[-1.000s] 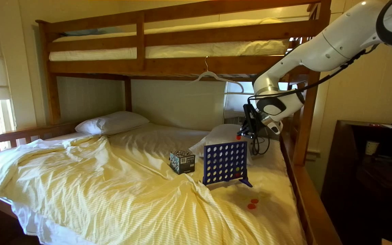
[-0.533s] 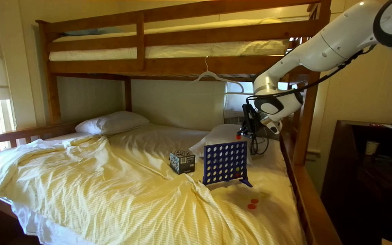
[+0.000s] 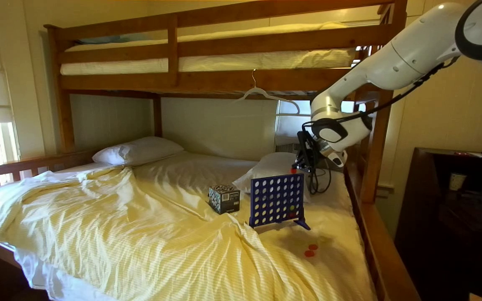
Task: Pick up the orange circle and put it in the blue object
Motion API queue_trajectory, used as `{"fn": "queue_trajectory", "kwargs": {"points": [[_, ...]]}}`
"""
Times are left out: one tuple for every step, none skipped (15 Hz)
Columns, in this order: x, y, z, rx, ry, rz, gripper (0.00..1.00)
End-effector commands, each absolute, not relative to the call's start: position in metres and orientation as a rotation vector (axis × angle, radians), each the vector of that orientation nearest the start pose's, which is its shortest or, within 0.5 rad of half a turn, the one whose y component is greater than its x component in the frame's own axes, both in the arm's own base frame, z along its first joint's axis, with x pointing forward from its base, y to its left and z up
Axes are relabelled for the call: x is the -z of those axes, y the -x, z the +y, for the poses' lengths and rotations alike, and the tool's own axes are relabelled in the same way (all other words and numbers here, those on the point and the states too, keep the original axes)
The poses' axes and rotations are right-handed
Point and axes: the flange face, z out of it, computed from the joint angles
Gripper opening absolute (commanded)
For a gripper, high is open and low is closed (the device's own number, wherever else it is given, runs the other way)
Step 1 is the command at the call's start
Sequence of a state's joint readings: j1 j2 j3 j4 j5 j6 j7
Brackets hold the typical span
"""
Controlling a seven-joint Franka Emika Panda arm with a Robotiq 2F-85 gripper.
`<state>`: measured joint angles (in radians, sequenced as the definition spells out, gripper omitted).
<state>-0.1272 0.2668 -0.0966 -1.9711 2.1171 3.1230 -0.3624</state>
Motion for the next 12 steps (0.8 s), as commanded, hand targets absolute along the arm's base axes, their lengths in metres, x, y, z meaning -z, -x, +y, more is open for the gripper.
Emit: {"fn": "queue_trajectory", "kwargs": {"points": [[-0.3415, -0.5465, -0.1942, 0.872, 1.334, 1.989, 0.01], [-0.3406, -0.5466, -0.1934, 0.872, 1.339, 1.991, 0.01], [-0.3400, -0.5469, -0.1925, 0.873, 1.342, 1.991, 0.01], [-0.3401, -0.5475, -0.1917, 0.876, 1.344, 1.991, 0.01], [-0.3395, -0.5479, -0.1901, 0.876, 1.350, 1.989, 0.01], [-0.3390, -0.5485, -0.1887, 0.877, 1.355, 1.988, 0.01], [-0.3385, -0.5487, -0.1876, 0.878, 1.356, 1.987, 0.01], [-0.3381, -0.5488, -0.1868, 0.880, 1.359, 1.987, 0.01], [-0.3378, -0.5490, -0.1864, 0.884, 1.362, 1.985, 0.01], [-0.3375, -0.5490, -0.1858, 0.886, 1.365, 1.984, 0.01], [-0.3371, -0.5491, -0.1856, 0.890, 1.369, 1.984, 0.01], [-0.3367, -0.5491, -0.1852, 0.892, 1.369, 1.984, 0.01]]}}
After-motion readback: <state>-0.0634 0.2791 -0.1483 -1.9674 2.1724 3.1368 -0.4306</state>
